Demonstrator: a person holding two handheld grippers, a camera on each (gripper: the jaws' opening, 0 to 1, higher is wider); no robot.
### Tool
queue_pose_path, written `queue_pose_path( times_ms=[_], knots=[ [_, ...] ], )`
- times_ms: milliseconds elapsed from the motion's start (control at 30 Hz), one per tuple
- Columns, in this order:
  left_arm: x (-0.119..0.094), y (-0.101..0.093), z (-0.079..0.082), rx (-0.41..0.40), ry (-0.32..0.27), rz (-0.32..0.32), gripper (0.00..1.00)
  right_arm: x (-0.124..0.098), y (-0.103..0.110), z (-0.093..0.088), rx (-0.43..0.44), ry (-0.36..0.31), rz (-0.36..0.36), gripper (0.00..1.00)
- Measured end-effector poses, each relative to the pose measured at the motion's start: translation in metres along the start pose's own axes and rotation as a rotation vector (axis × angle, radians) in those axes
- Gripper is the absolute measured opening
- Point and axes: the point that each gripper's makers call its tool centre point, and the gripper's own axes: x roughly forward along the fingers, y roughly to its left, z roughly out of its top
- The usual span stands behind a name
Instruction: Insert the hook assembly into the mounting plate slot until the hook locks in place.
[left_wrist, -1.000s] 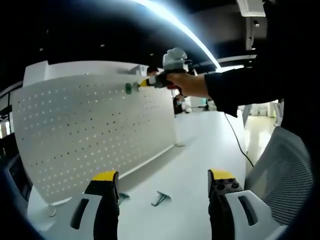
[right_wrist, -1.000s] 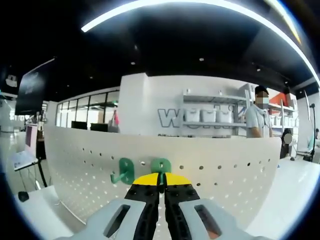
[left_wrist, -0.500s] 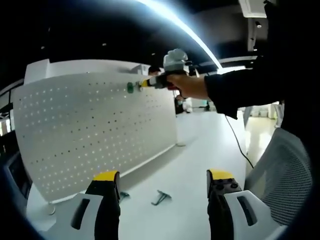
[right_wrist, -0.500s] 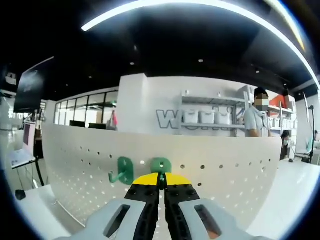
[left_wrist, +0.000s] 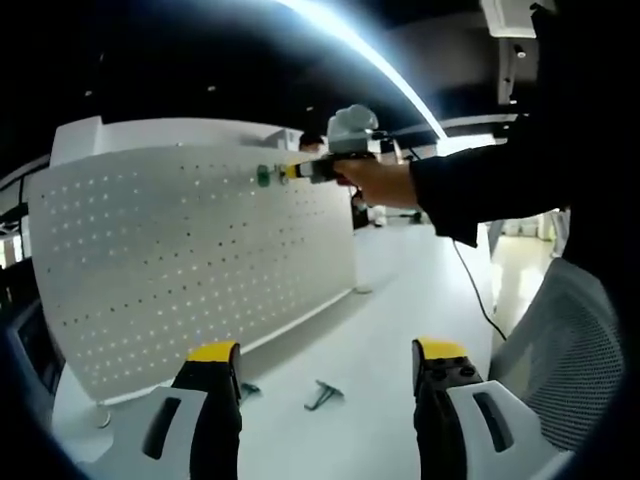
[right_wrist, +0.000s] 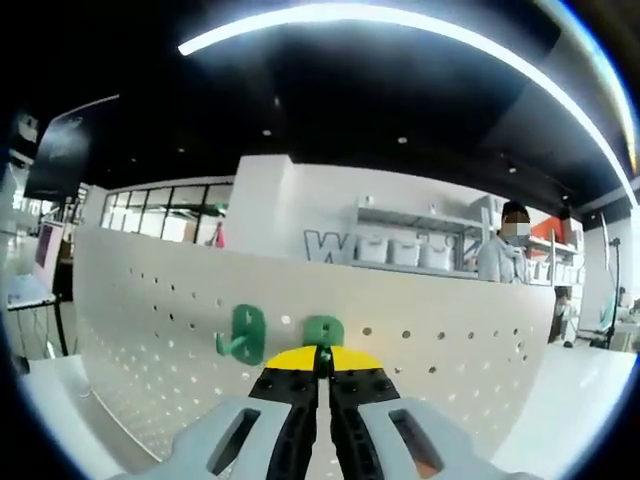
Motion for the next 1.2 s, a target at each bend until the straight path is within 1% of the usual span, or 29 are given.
queue_pose_path(
  times_ms=[133,333,667,733,900,1000,1067,1133,1200],
  knots=[
    [0.000,-0.001,0.000,0.001,0.001,-0.002,0.71,0.001,0.000,0.000,0.008,0.013,-0.010,0.01],
    [-0.001,0.001,0.000,-0.002,-0.002,0.003,0.71,0.002,0.000,-0.001,-0.025,0.023,-0.022,0.01],
    [0.000,-0.001,0.000,0.000,0.001,-0.004,0.71,0.001,0.000,-0.002,-0.023,0.036,0.002,0.02],
    [0.000,-0.001,0.000,-0.001,0.000,-0.004,0.71,0.000,0.000,-0.006,-0.020,0.052,0.005,0.04],
    [0.000,0.000,-0.001,-0.003,0.002,-0.005,0.71,-0.007,-0.001,-0.011,0.006,0.058,0.016,0.07],
    [0.001,-0.001,-0.001,-0.001,0.005,-0.009,0.71,-0.008,0.000,-0.013,0.013,0.066,0.024,0.11],
    [0.001,-0.002,-0.001,-0.001,0.006,-0.009,0.71,-0.010,-0.001,-0.015,0.016,0.074,0.028,0.17],
    [0.001,-0.001,-0.002,-0.001,0.007,-0.009,0.71,-0.012,-0.002,-0.014,0.028,0.066,0.032,0.21],
    [0.001,-0.001,-0.002,-0.003,0.007,-0.008,0.71,-0.014,-0.001,-0.015,0.040,0.070,0.038,0.28]
  ],
)
